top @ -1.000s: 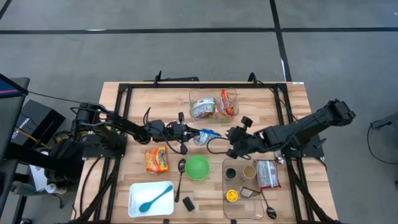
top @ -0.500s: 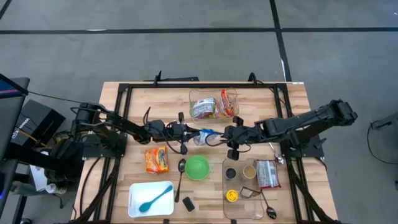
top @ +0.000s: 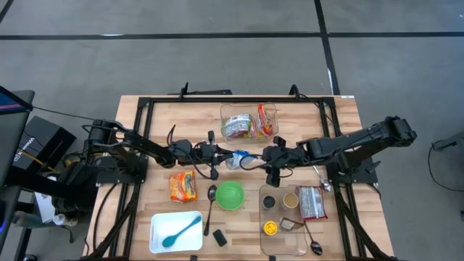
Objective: Pick & Place Food Item
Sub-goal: Put the blue noodle pack into the top transparent bin
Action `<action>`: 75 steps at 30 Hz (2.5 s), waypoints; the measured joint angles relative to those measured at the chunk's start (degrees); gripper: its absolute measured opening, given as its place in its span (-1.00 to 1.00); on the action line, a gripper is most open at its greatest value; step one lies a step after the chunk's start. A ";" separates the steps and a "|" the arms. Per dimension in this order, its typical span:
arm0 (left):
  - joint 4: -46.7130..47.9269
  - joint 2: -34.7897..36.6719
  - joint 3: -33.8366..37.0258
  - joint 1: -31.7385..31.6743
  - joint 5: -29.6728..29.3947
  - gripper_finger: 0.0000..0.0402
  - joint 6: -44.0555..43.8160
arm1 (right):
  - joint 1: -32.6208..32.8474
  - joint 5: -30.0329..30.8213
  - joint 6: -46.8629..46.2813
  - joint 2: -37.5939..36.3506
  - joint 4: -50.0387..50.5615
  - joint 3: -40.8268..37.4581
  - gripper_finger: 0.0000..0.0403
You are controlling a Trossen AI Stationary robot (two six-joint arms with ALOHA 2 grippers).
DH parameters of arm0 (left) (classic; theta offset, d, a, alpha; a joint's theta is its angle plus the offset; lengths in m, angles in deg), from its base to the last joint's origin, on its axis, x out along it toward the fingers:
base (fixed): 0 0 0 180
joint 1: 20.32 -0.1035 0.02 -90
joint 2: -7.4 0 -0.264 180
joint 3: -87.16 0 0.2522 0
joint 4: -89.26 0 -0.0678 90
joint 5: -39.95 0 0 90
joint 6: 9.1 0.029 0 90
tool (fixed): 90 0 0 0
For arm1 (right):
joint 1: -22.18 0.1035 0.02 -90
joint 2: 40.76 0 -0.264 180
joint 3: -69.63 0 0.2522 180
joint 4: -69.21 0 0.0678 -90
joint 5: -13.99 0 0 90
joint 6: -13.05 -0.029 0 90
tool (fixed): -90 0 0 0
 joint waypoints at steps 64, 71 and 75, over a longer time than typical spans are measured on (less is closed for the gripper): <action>0.15 0.02 0.00 0.00 0.02 -0.98 -0.04 | -8.60 -8.87 9.25 1.20 -9.72 0.04 0.12; 0.13 0.01 0.00 0.00 0.02 -0.99 -0.04 | -8.66 -9.01 9.39 1.20 -9.43 0.04 0.13; 0.13 0.02 0.00 0.00 0.02 -0.98 -0.04 | -8.61 -9.06 9.10 1.20 -9.51 0.04 0.05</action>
